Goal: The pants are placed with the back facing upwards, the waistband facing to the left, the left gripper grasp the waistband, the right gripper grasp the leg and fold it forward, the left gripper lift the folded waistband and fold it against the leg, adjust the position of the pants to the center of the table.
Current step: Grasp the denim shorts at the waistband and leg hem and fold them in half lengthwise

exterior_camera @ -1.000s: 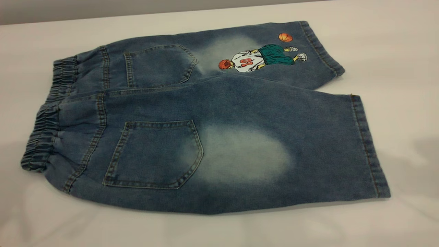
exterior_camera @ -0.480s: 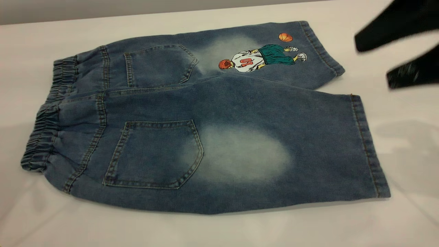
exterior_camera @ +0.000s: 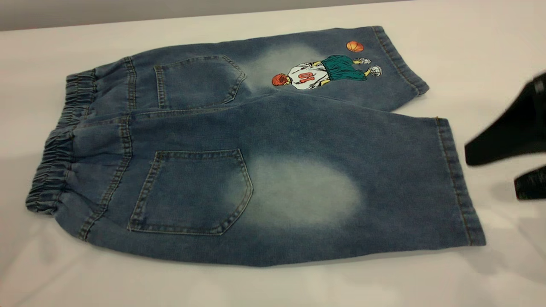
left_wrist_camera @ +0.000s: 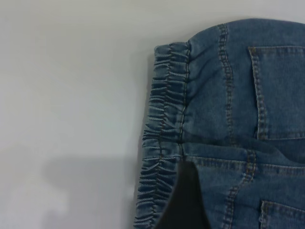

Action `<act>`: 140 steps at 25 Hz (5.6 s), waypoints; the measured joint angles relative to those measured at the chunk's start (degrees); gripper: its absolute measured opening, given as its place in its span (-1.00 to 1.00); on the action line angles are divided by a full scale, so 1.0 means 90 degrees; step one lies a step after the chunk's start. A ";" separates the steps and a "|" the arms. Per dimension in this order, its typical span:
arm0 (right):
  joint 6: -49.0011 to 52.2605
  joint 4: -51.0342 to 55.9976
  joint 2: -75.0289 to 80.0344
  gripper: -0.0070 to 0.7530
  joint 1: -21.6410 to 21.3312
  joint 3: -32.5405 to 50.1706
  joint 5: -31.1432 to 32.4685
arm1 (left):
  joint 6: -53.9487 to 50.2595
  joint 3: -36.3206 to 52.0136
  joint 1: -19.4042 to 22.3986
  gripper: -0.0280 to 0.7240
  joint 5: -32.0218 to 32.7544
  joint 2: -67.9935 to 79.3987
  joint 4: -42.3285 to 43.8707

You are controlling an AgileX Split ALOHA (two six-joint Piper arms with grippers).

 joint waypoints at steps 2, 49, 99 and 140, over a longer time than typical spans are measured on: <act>-0.0209 0.0136 0.0000 0.51 0.0000 0.0105 0.0020 | 0.0000 0.0000 0.0000 0.54 0.0000 0.0000 0.0000; -0.2060 0.1691 0.3176 0.31 0.0000 -0.1187 0.0472 | 0.0124 0.0000 0.0000 0.54 -0.0006 0.0000 0.0000; -0.2060 0.1568 0.3171 -0.95 -0.0006 -0.1038 0.0751 | 0.0161 0.0288 0.0000 0.54 0.0053 0.2861 -0.0130; -0.2060 0.1565 0.3171 -0.94 -0.0006 -0.1038 0.0761 | 0.0137 0.0284 0.0003 0.32 -0.0849 0.3911 -0.0122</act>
